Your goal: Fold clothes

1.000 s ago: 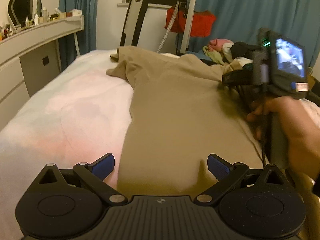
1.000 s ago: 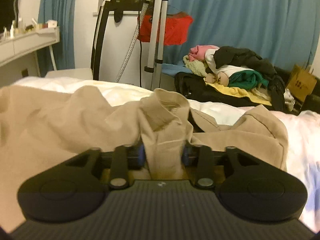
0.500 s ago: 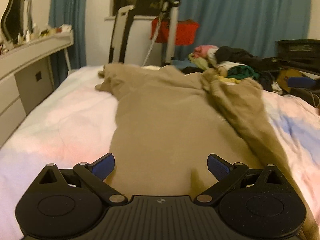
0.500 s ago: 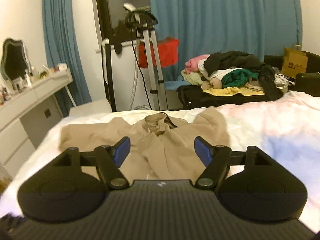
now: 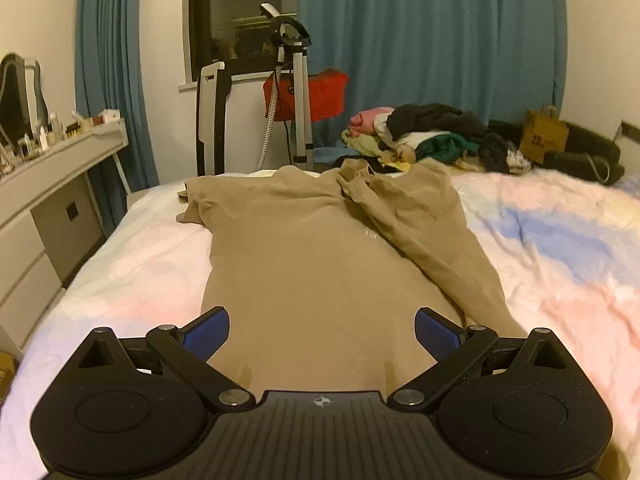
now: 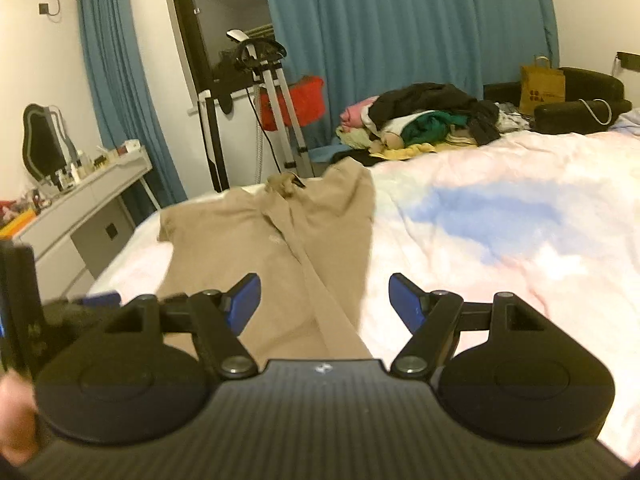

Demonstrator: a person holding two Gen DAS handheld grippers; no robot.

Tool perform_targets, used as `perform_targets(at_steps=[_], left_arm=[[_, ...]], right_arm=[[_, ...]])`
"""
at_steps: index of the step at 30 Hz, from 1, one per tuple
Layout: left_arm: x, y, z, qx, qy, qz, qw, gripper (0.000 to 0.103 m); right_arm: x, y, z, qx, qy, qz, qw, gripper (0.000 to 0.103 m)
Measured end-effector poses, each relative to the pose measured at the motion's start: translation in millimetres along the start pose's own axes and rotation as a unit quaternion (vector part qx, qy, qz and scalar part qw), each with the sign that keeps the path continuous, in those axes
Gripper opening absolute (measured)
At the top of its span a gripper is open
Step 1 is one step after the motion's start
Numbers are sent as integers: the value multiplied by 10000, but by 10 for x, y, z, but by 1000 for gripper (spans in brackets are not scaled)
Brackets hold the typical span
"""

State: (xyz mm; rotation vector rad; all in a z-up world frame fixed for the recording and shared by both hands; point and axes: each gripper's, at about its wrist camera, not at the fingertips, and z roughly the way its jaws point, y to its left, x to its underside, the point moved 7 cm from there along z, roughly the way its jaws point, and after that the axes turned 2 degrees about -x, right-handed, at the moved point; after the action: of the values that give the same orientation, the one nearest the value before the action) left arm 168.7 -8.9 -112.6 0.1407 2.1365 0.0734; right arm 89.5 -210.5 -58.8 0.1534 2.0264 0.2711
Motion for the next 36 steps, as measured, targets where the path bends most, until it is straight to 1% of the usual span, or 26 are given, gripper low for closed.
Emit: perform_targets(at_steps=[2,4,6,8,10,12,14,18,19,20,21,22,23,24,25,27,28,29,31,33,34,35,36], left_arm=[[84,-133,-39,14,57,176,9998,100],[199,-313,-77,98,222,341,9991,98],[297,-534,-107,245,414,488,9977,96],[385,-768,-144,376,581,644,9955,94],[458,-1014,-203,491,684,809,9932,92],[527,-1259,-274,638,748,962,9905,90],[596,-1503,-345,785,811,1115,9873,86],[725,-1958,-478,1134,941,1344,9799,80],[756,-2060,-498,1241,985,1353,9781,75],[793,-2148,-518,1339,1028,1369,9761,65],[831,-2231,-540,1435,1070,1388,9740,61],[875,-2312,-567,1571,1107,1430,9709,53],[920,-2392,-596,1719,1143,1478,9672,50],[970,-2461,-606,1800,1164,1579,9639,48],[1021,-2527,-611,1862,1181,1696,9605,44],[1124,-2659,-621,1983,1213,1930,9533,42],[1176,-2683,-577,1974,1284,1984,9514,42],[1228,-2695,-519,1943,1372,2020,9501,42],[1312,-2707,-442,1871,1415,2087,9494,42],[1321,-2672,-423,1853,1352,2049,9515,40],[1321,-2652,-417,1848,1315,2024,9527,36],[1320,-2631,-410,1842,1278,1999,9538,24],[1320,-2611,-404,1837,1241,1974,9549,17]], right_arm=[[42,-124,-102,50,-34,73,10000,72],[10,-278,-160,109,-82,258,9996,72],[-54,-452,-191,134,-161,453,9988,72],[-95,-646,-202,250,-207,547,9980,72],[-105,-854,-205,361,-151,699,9968,72],[-84,-1034,-206,335,-42,916,9952,72],[-68,-1198,-230,288,1,1153,9929,72],[-48,-1476,-331,195,-51,1552,9877,72],[-55,-1520,-355,168,-85,1611,9868,73],[-63,-1562,-377,140,-120,1660,9859,73],[-71,-1600,-397,112,-154,1695,9853,73],[-77,-1639,-414,91,-186,1734,9846,73],[-82,-1676,-427,82,-211,1780,9838,73],[-87,-1714,-439,73,-237,1825,9829,73],[-91,-1751,-449,64,-261,1876,9819,73],[-80,-1807,-454,54,-276,1979,9798,73],[-73,-1822,-448,39,-260,2021,9790,75],[-67,-1833,-441,23,-243,2055,9783,75],[-61,-1827,-419,-19,-199,2051,9785,75],[-56,-1804,-403,-31,-171,2001,9796,75],[-48,-1793,-394,-23,-156,1973,9802,75],[-42,-1786,-382,-13,-135,1955,9806,75],[-39,-1790,-372,-6,-118,1950,9807,75]])
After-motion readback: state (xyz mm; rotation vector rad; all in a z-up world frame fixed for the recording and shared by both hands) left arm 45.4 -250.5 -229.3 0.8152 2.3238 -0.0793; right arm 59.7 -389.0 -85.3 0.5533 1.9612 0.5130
